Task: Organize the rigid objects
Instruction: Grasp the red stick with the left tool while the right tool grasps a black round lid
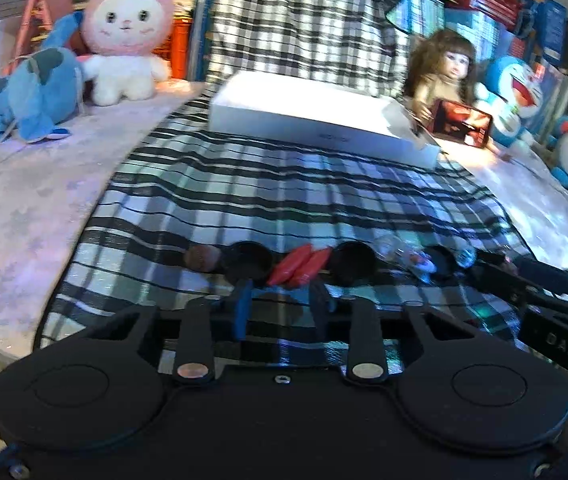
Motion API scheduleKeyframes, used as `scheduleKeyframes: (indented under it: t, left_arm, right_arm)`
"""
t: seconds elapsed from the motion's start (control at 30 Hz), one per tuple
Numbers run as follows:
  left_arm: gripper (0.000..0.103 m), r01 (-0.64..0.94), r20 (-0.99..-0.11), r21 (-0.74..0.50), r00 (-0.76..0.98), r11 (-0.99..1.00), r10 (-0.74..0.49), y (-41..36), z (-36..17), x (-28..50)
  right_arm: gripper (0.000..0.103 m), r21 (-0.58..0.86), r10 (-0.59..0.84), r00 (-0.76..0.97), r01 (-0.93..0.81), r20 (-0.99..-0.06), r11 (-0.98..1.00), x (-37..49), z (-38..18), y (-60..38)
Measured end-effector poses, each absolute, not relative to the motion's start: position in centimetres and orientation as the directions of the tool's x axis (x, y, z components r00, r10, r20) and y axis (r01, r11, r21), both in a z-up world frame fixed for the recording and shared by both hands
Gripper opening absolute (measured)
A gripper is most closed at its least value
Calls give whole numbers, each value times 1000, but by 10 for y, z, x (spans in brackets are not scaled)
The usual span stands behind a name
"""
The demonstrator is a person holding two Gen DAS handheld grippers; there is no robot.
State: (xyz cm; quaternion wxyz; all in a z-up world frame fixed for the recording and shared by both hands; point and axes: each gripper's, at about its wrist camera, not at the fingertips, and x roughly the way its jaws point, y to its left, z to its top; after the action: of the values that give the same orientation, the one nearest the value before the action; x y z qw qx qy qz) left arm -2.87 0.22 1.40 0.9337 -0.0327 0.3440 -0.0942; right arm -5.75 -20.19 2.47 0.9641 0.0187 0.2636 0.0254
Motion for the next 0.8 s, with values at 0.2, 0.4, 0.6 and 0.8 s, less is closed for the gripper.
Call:
scheduleKeyframes:
  t: [0.2, 0.4, 0.6, 0.8]
  left_arm:
    - [22, 191, -636, -146, 734, 971, -240, -5, 10, -26]
    - [22, 201, -633, -156, 731, 967, -254, -4, 7, -15]
    - [22, 217, -624, -145, 737, 965, -260, -7, 5, -9]
    - [23, 207, -609, -134, 754, 969, -245, -8, 3, 1]
  right_arm:
    - [39, 104, 88, 815, -34, -572, 994, -49, 18, -206]
    - [44, 82, 66, 814, -23, -577, 996, -41, 12, -210]
    - [45, 73, 74, 810, -39, -581, 997, -39, 11, -209]
    - [45, 66, 72, 811, -41, -581, 997, -37, 11, -207]
